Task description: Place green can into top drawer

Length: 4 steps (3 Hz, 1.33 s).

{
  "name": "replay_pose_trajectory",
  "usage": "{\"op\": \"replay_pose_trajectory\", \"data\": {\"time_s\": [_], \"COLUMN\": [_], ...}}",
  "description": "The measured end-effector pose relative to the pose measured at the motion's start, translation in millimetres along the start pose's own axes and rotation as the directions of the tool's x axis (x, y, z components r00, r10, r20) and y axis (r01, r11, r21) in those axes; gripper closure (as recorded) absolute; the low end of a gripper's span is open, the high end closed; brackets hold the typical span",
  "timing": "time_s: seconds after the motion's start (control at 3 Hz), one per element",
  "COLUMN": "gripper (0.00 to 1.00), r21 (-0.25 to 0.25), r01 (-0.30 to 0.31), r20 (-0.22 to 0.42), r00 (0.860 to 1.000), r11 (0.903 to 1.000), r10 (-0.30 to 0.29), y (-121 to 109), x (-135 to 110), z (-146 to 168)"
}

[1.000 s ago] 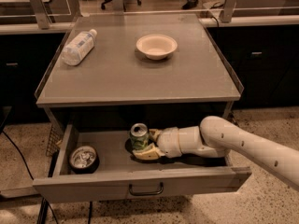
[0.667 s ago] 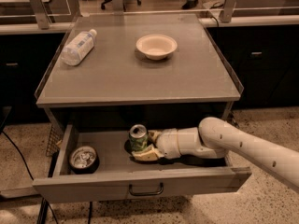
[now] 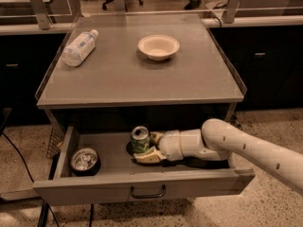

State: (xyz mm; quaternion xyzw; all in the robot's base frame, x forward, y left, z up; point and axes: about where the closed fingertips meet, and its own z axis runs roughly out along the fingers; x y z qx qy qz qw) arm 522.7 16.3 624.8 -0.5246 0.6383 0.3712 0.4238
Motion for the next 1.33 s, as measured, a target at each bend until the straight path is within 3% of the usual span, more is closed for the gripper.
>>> {"op": "replay_pose_trajectory", "data": {"time_s": [0.67,1.0,1.33], "gripper": [0.06,0.00,0.00], "r21": [0.000,0.000,0.000], "r01": [0.000,0.000,0.000], "r20": [0.000,0.000,0.000], "r00": [1.000,1.000,1.000], "r11": [1.0000,1.0000,1.0000], "r10": [0.000,0.000,0.000], "y": [0.0,0.1,0.1], "x": [0.0,0.0,0.0], "z": [0.0,0.1,0.1]}}
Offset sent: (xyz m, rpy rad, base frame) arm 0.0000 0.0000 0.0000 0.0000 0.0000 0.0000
